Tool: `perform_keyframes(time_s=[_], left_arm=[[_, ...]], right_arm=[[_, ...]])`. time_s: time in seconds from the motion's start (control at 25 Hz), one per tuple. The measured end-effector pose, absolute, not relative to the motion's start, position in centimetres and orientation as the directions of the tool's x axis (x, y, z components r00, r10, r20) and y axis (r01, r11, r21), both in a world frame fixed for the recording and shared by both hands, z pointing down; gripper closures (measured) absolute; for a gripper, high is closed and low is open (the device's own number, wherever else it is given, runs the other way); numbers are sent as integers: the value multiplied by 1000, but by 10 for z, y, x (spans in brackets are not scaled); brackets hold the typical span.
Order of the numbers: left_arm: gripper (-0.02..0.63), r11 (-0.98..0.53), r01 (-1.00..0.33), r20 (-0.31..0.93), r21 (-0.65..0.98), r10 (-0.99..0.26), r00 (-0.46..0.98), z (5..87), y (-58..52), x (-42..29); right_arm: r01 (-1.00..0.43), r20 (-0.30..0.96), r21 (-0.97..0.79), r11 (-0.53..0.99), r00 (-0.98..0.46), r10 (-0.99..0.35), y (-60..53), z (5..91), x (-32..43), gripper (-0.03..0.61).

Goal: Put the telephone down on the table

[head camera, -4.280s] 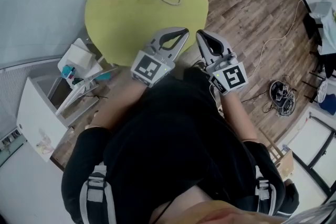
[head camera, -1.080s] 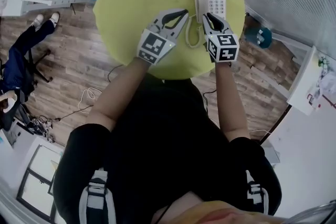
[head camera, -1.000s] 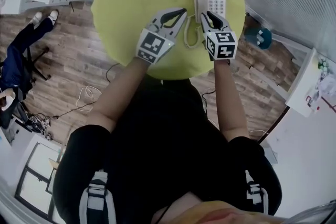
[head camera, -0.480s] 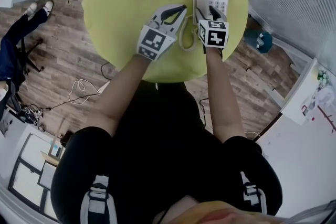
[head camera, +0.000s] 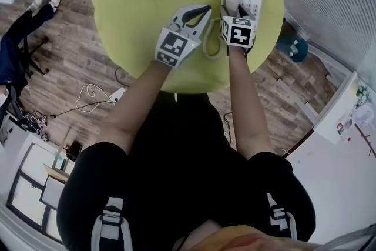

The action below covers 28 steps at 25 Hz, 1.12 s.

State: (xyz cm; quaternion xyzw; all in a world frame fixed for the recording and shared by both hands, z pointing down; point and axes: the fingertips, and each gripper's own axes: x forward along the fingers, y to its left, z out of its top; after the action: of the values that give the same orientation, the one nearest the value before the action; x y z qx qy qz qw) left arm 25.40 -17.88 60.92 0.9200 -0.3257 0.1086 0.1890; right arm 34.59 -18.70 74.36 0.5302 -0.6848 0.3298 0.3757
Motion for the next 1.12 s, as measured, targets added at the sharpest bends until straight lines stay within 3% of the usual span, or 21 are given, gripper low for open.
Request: perform_keyframes(time_s=[1.12], left_arm=[[603,-720,-653,277,236,-594,755,563,-174,208]], right_arm=[[-990,869,-102,99,-137,-476,-174,696,327,359]])
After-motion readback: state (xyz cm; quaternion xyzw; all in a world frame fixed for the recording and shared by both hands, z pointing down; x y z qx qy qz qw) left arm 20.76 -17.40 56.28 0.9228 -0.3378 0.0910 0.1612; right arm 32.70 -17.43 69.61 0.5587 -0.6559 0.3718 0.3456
